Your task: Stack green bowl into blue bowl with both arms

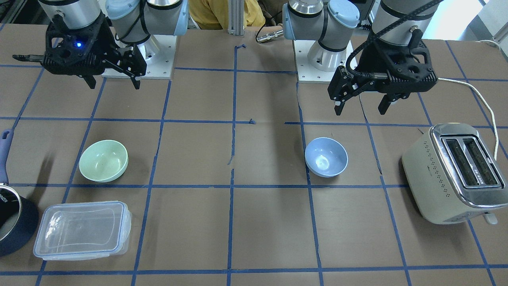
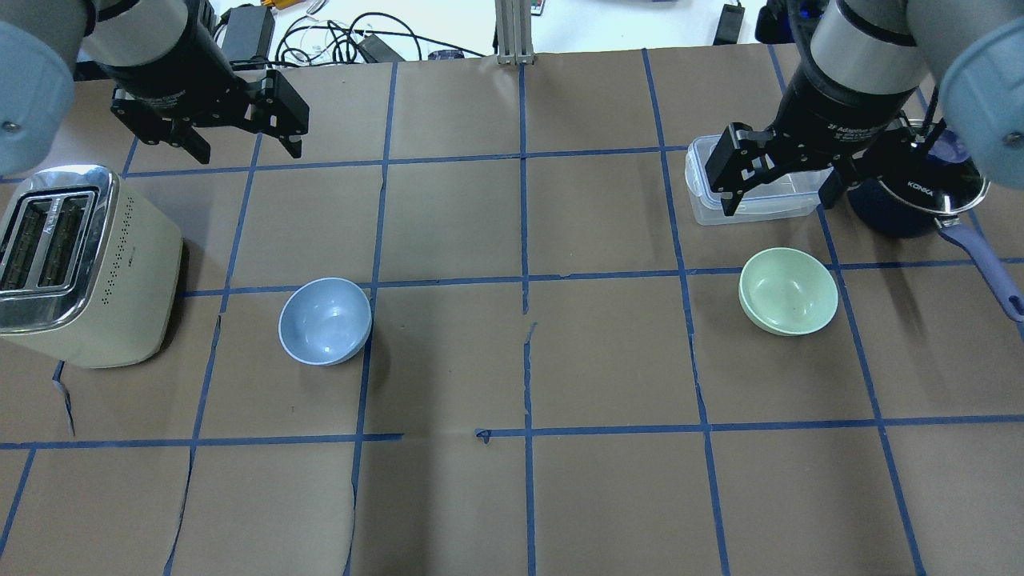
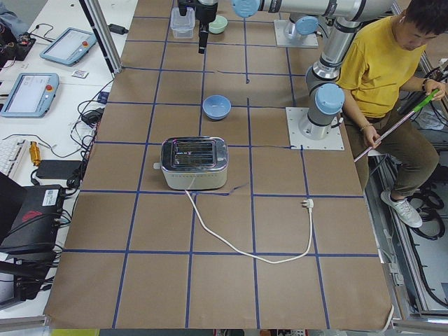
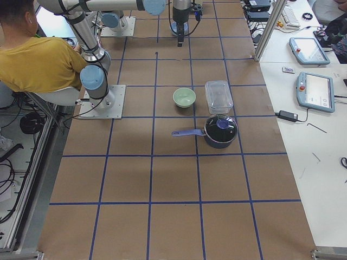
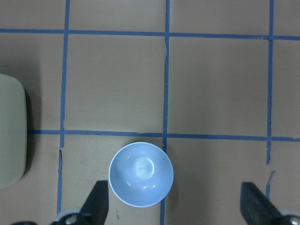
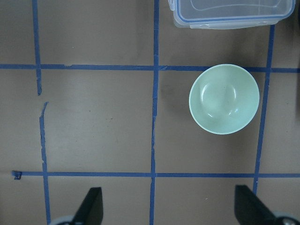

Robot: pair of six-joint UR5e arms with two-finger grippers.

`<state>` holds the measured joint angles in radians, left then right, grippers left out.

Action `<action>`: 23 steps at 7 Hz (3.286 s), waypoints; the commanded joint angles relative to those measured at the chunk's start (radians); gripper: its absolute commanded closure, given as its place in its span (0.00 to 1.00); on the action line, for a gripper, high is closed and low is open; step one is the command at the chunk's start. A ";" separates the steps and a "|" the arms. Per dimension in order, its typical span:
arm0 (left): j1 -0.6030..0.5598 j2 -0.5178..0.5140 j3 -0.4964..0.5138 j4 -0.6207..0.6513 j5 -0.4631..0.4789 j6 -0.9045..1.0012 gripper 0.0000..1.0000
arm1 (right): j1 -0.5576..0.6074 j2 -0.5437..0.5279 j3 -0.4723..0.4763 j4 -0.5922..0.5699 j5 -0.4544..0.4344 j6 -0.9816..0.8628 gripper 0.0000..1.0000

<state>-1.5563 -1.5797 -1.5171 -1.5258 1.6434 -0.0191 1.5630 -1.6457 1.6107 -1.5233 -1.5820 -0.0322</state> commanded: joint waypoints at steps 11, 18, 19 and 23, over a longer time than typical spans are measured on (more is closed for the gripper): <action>-0.008 -0.034 0.034 -0.034 -0.007 0.014 0.00 | 0.000 0.000 0.008 0.000 -0.004 0.002 0.00; -0.010 -0.034 0.031 -0.036 -0.008 0.016 0.00 | 0.000 -0.002 0.006 0.002 -0.006 0.001 0.00; -0.010 -0.026 0.011 -0.033 -0.010 0.016 0.00 | 0.000 -0.003 0.006 0.002 -0.006 0.001 0.00; -0.008 -0.022 0.003 -0.027 -0.010 0.016 0.00 | 0.000 -0.003 0.008 0.002 -0.007 0.001 0.00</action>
<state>-1.5648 -1.6019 -1.5137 -1.5531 1.6337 -0.0031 1.5631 -1.6485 1.6181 -1.5217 -1.5881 -0.0313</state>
